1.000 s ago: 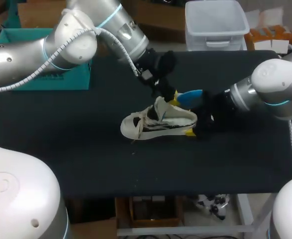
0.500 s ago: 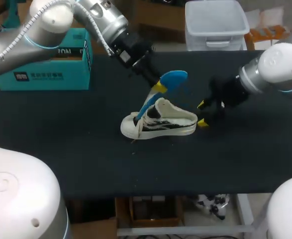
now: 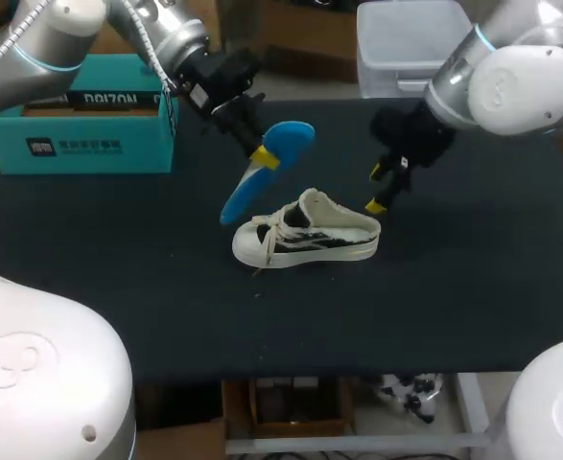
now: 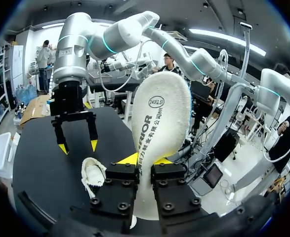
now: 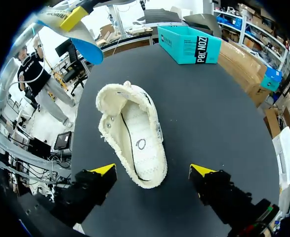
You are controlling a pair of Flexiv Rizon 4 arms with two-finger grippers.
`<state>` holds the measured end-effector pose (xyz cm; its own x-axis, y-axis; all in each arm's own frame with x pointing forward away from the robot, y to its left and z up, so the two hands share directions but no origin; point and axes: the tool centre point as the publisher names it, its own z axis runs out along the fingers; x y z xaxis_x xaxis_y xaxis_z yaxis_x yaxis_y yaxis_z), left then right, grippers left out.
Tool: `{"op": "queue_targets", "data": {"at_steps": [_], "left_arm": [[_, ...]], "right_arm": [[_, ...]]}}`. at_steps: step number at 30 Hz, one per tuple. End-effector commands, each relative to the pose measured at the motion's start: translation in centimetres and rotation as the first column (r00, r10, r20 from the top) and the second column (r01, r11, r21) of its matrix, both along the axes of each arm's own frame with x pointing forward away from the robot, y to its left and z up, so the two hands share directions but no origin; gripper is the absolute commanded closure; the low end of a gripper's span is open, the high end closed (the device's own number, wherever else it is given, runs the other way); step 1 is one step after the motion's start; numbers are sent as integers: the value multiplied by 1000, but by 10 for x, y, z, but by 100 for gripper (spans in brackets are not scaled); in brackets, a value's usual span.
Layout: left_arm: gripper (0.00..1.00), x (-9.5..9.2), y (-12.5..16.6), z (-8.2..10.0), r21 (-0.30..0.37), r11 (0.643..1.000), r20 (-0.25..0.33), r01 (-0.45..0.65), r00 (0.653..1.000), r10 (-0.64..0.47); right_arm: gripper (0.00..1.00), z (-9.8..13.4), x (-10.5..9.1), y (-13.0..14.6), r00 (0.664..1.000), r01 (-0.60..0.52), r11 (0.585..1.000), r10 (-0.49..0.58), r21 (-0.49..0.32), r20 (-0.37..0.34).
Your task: Open the shoe tongue, take the insole out of the shoe, put the insole back into the shoe, and pack the shoe into the shoebox
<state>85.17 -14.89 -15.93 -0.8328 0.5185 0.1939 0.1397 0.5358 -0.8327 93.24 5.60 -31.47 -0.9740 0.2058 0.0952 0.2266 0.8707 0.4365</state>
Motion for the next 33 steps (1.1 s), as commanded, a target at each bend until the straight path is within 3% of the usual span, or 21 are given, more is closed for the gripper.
{"op": "queue_targets", "data": {"at_steps": [1,13,20,29,30,32,33], "left_arm": [[100,-4,37,-7,-25,996,13,-81,997,81],[100,-6,114,-35,2,981,36,-194,980,194],[100,-7,136,-51,26,972,39,-232,972,231],[100,-3,153,-66,43,964,39,-263,965,261],[100,-3,155,-67,47,963,39,-266,964,264],[100,-2,156,-71,53,962,39,-268,963,266],[100,-2,157,-72,55,961,39,-271,962,269]], "right_arm": [[0,0,5,20,998,-33,971,20,-237,-58],[0,-6,0,63,997,-64,941,75,-331,22],[0,-17,6,79,997,-73,907,80,-415,-1],[0,-30,13,94,997,-77,883,80,-463,-14],[6,-32,13,95,997,-76,882,79,-466,-13],[100,-33,13,97,998,-66,872,68,-486,-13],[100,-34,12,98,997,-71,867,72,-494,-16]]}}
